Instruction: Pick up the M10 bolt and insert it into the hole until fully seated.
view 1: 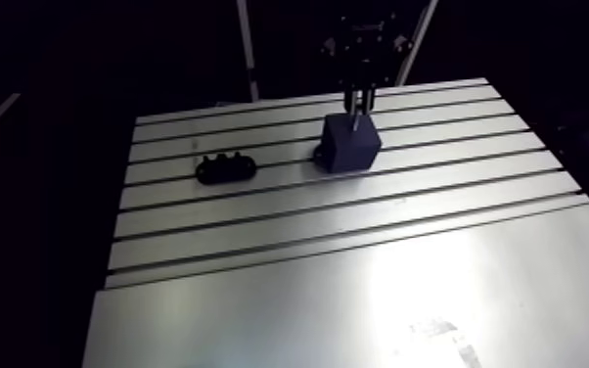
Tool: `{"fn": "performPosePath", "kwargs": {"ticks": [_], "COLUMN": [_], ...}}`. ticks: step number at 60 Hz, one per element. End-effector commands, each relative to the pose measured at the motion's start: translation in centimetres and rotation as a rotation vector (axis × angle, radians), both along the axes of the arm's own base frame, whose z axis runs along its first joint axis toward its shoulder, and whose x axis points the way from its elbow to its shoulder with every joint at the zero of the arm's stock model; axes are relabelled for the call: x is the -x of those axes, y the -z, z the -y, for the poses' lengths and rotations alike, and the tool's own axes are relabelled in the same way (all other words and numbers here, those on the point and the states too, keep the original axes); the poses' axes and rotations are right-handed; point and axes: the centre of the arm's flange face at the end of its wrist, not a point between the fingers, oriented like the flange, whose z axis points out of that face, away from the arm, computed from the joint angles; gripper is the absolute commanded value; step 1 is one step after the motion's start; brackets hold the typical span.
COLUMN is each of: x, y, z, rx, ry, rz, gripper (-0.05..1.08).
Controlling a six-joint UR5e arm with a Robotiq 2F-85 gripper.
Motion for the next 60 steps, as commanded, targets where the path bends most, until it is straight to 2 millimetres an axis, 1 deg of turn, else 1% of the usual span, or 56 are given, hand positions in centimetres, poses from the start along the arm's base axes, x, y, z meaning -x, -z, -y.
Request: {"fn": "performPosePath", "kwargs": {"ticks": [1,2,4,19,21,22,23,24,25,26,27,28,29,30,31,32,33,34,35,36,37,39,40,41,43,60], "x": [0.28,0.29,0.30,0.16,0.14,0.10,0.10,0.11,0.11,0.11,0.11,0.06,0.06,0.06,0.06,0.02,0.02,-0.02,-0.02,-0.03,-0.03,-0.07,-0.07,-0.07,-0.08,-0.08], "y": [-0.16,-0.17,-0.18,0.07,0.08,0.13,0.13,0.13,0.13,0.13,0.13,0.11,0.11,0.10,0.10,0.16,0.16,0.22,0.22,0.23,0.23,0.28,0.28,0.29,0.21,0.09], "z": [-0.10,-0.10,-0.11,-0.08,0.01,0.03,0.03,0.03,0.03,0.03,0.03,0.03,0.03,0.03,0.03,0.03,0.03,0.04,0.04,0.04,0.04,0.05,0.05,-0.03,-0.04,-0.04], "rx": [-0.005,-0.005,-0.005,-0.004,-0.004,-0.003,-0.003,-0.003,-0.003,0.000,0.000,0.000,0.000,0.001,0.001,0.002,0.002,0.002,0.002,0.002,0.002,0.003,0.003,0.003,0.003,0.005], "ry": [-0.002,-0.002,-0.002,-0.002,-0.003,-0.005,-0.005,-0.006,-0.006,-0.013,-0.013,-0.016,-0.016,-0.019,-0.019,-0.020,-0.020,-0.021,-0.021,-0.021,-0.021,-0.023,-0.023,-0.021,-0.021,-0.028], "rz": [-0.026,-0.027,-0.028,-0.024,-0.023,-0.021,-0.021,-0.022,-0.022,-0.023,-0.023,-0.022,-0.022,-0.022,-0.022,-0.021,-0.021,-0.020,-0.020,-0.019,-0.019,-0.018,-0.018,-0.018,-0.019,-0.022], "gripper": [0.94,0.92,0.92,0.92,0.91,0.88,0.88,0.81,0.81,0.67,0.67,0.49,0.49,0.35,0.35,0.25,0.25,0.18,0.18,0.12,0.12,0.05,0.05,0.02,0.02,0.01]}}
